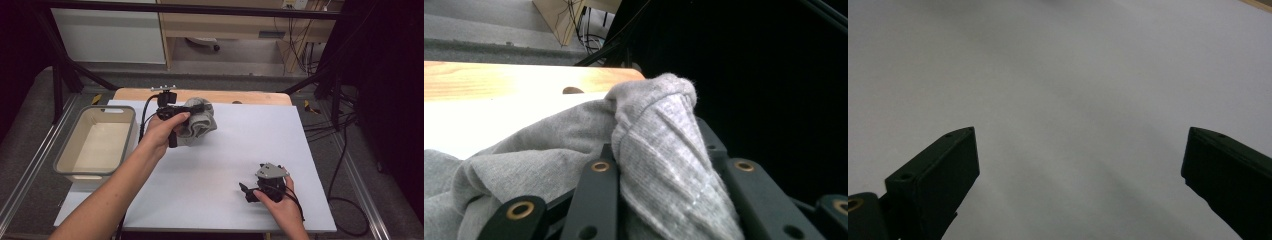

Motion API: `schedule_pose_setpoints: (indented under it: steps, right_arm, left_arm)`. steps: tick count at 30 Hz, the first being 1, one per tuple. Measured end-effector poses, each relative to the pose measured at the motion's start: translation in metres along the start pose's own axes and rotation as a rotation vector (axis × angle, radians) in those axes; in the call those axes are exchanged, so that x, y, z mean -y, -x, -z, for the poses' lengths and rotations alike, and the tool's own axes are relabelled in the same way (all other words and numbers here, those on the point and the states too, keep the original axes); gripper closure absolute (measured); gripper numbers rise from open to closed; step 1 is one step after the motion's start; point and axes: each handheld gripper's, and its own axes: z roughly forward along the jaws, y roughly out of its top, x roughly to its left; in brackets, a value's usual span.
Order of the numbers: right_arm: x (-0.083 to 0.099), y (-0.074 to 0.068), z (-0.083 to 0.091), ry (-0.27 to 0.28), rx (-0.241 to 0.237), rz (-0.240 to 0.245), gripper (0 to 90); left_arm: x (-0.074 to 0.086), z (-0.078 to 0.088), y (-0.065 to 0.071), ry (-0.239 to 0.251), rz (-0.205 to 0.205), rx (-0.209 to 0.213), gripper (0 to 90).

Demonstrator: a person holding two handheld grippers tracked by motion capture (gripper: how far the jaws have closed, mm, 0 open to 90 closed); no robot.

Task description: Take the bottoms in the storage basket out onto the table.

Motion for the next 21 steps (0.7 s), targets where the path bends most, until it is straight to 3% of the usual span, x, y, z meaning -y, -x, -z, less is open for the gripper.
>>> schedule_pose_setpoints:
  steps: [21]
  right_arm:
    - [0.0, -0.001, -0.001, -0.005, -0.001, 0.004, 2.8]
  left_arm:
    - [0.025, -0.02, 0.005, -0.057, -0.037, 0.005, 69.5]
